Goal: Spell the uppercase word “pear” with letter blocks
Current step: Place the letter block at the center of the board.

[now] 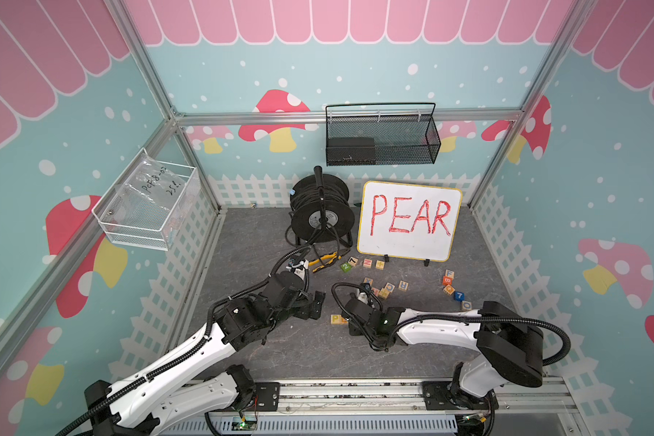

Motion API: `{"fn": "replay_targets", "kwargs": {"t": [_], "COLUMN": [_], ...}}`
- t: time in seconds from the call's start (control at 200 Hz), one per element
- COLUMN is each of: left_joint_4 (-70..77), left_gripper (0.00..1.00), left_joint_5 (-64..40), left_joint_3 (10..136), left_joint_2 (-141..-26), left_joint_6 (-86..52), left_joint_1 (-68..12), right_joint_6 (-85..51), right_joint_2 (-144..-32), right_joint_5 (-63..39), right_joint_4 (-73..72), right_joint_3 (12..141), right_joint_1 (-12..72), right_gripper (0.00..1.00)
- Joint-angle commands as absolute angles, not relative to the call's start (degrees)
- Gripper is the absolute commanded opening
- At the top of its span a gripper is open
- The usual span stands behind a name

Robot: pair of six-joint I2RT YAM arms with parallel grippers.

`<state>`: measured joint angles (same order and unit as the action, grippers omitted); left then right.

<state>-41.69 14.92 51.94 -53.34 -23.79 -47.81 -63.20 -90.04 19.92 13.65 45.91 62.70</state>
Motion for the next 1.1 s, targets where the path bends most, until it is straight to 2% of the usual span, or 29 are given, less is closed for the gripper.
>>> {"fn": "replay_targets", "kwargs": {"t": [0.0,0.515,0.946,1.096], "left_joint_4": [-43.3,-42.3,-41.9,-42.0], "left_gripper": [0.99,1.00,0.99,0.99], "left_joint_5": [17.0,14.8,13.3,13.1], "left_joint_3": [53.7,52.6,52.0,51.9], "left_joint_2": [-52.4,-50.8,-50.7,-50.8], "left_joint_6": [-22.0,-23.0,-23.6,-23.6], "left_joint_1": [-47.7,-45.5,-43.7,-43.3], "right_joint_6": [-63.3,-63.6,-64.2,-64.1], "right_joint_2": [-91.3,-94.1,-92.3,-88.1], "right_joint_5": [21.0,20.6,21.5,23.9], "right_joint_4": [15.1,15.1,16.4,18.0], "right_joint_3": [46.9,48.0,47.4,46.8], "right_joint_1": [63.1,63.1,63.0,63.0], "right_gripper": [0.30,0.35,0.48,0.57]}}
